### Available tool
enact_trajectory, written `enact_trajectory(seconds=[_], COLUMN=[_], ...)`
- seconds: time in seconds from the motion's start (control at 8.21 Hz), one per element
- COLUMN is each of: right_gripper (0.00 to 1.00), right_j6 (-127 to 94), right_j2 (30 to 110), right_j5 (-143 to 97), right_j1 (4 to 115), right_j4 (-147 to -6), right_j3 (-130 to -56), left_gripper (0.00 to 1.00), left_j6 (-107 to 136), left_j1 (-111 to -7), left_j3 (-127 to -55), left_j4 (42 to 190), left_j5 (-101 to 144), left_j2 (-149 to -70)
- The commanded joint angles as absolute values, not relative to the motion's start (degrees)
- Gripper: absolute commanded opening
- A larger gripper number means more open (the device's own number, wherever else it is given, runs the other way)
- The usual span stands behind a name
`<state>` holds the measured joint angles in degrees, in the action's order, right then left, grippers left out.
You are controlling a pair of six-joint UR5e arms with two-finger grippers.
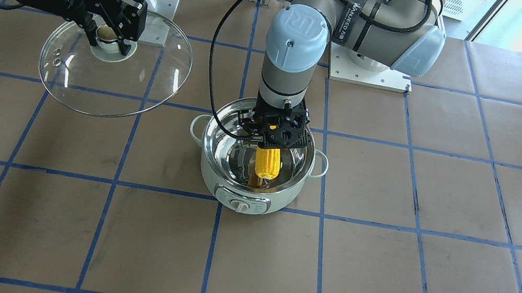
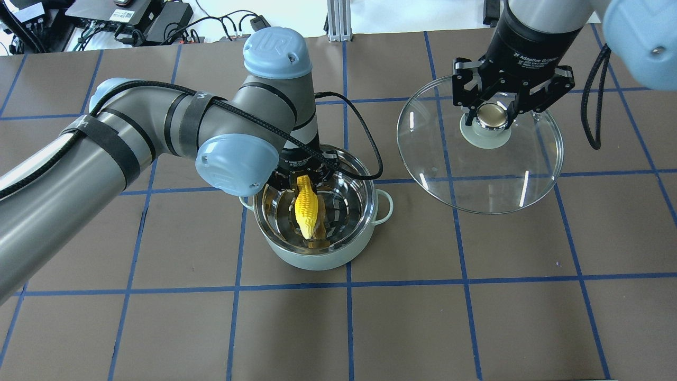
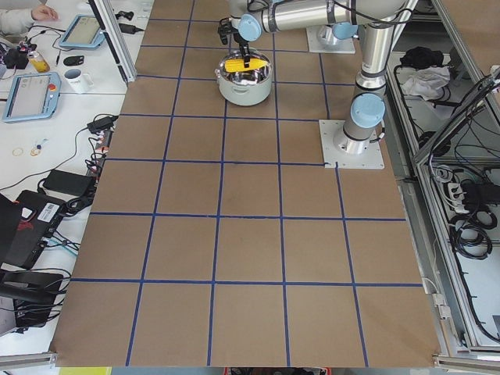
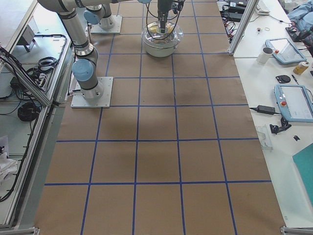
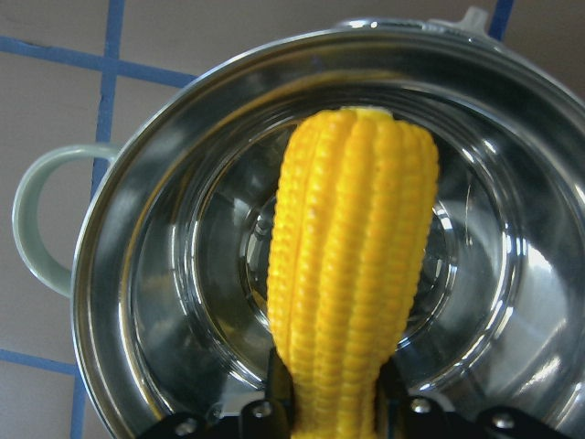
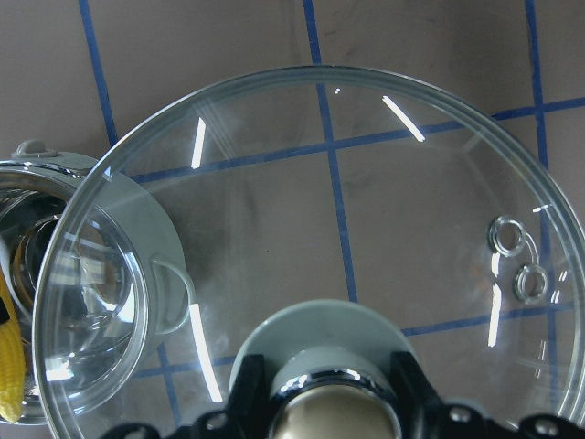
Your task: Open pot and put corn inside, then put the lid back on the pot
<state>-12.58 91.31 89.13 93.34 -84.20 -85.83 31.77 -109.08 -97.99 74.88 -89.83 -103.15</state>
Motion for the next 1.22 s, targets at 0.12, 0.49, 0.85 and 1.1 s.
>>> enact_trajectory(seconds=[0.12, 0.49, 0.85, 1.1], right_gripper=[0.31, 0.31, 0.3, 0.28], right_j6=[-12.57, -12.57, -12.57, -12.66], right_j2=[91.32, 91.32, 91.32, 91.32], right_j5=[88.86, 88.86, 88.86, 89.03], right_j1=[93.34, 93.34, 93.43, 93.43], right_j4=[-84.2, -84.2, -84.2, -84.2], right_j3=[-85.87, -85.87, -85.96, -86.04], left_gripper=[0.79, 1.0, 1.0, 1.0], left_j6=[30.68, 30.59, 24.83, 18.04], left_j1=[-109.42, -109.25, -108.55, -103.66], left_j3=[-98.17, -97.73, -94.41, -86.44], left_j4=[74.01, 74.7, 75.06, 82.75], left_j5=[-90.26, -90.53, -90.61, -90.79], left_j2=[-105.64, -105.65, -104.33, -103.97])
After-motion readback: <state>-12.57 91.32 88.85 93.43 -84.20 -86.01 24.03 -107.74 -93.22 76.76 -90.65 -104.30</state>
